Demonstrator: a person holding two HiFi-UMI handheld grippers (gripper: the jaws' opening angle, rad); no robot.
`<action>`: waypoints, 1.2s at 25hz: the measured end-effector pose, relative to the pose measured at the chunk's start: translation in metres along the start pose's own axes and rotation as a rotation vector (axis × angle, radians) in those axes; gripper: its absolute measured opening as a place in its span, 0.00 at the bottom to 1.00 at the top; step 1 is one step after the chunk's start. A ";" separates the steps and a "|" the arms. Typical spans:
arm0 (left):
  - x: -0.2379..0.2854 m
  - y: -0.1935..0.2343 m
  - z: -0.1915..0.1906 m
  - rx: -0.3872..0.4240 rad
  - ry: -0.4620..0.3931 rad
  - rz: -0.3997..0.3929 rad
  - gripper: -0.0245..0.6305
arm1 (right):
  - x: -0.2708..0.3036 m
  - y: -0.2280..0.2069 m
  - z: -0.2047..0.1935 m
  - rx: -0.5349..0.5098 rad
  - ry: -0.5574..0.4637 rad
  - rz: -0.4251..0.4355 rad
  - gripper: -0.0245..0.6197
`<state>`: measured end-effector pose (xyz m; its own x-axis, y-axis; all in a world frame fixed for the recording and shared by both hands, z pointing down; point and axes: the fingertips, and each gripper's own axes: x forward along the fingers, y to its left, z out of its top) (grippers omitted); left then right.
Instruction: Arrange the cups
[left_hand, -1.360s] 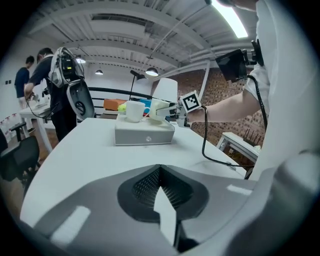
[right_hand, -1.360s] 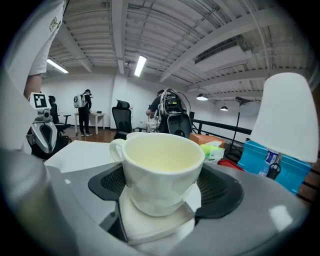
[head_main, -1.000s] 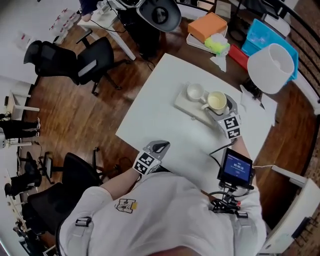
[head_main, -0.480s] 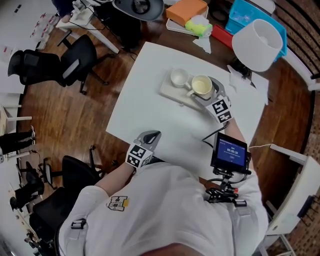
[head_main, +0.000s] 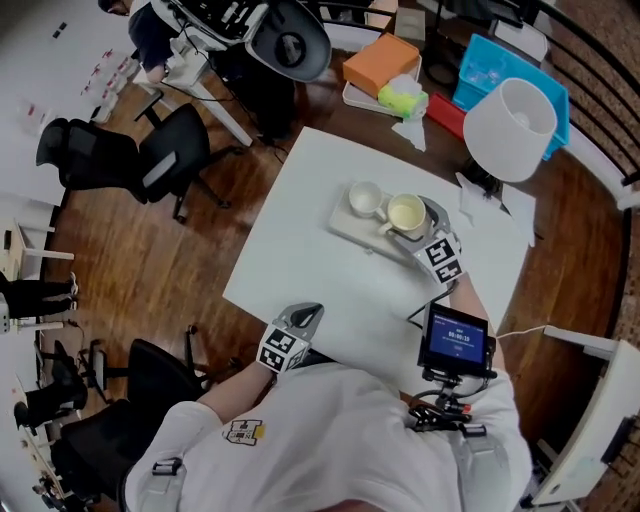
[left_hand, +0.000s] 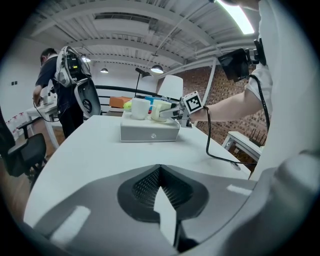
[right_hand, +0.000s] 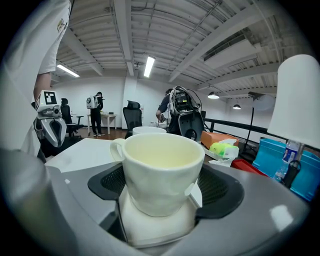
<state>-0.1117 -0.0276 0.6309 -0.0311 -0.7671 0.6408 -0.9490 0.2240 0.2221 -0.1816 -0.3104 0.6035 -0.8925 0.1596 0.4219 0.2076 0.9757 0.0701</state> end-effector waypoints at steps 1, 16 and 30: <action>-0.003 -0.001 -0.002 -0.001 0.004 0.004 0.05 | -0.001 0.002 -0.002 0.004 0.007 0.002 0.72; -0.016 -0.048 0.001 0.088 -0.018 -0.049 0.05 | -0.088 0.029 -0.016 0.090 0.002 -0.153 0.72; -0.007 -0.082 -0.004 0.203 -0.059 -0.321 0.05 | -0.148 0.173 -0.040 0.224 0.077 -0.277 0.59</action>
<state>-0.0328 -0.0381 0.6107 0.2651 -0.8134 0.5178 -0.9561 -0.1521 0.2506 0.0020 -0.1715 0.5894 -0.8678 -0.1193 0.4823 -0.1385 0.9904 -0.0042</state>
